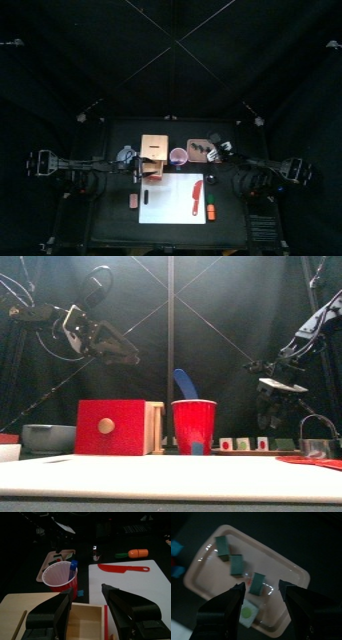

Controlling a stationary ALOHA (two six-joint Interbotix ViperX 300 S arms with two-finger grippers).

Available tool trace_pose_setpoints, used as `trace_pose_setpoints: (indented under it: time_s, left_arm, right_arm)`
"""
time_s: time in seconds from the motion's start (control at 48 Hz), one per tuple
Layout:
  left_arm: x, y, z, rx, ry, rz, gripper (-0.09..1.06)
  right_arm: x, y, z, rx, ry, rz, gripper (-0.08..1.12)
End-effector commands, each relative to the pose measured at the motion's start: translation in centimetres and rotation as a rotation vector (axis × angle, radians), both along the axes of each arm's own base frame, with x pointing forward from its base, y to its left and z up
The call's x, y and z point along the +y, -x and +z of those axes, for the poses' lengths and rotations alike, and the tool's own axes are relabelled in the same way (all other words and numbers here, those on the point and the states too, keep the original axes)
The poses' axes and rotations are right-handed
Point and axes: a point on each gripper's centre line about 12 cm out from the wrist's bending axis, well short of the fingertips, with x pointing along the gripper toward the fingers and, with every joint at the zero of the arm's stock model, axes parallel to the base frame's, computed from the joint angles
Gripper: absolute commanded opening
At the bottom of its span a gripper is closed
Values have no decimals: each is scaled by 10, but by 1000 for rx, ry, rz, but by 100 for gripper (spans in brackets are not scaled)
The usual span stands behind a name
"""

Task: Place sushi on board then cut the sushi with the knife then place the pieces on the plate
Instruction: Place the 4 sushi pieces on the plate

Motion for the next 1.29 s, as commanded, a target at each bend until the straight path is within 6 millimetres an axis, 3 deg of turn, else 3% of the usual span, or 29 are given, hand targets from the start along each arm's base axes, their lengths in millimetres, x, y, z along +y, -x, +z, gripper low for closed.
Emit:
trace_pose_setpoints:
  time_s: [0.021,0.438,1.021,1.292]
  left_arm:
    - [1,-3,6,-18,0,4,85]
    - [1,-4,4,-15,-2,2,85]
    - [1,-4,-1,-1,-2,1,85]
    - [1,-4,-2,2,-3,0,85]
  right_arm:
    - [11,-3,10,-65,-66,-35,91]
    - [24,18,-19,-27,-281,-219,100]
    - [-5,5,-40,10,-319,-308,100]
    - [-7,3,-48,45,-321,-306,99]
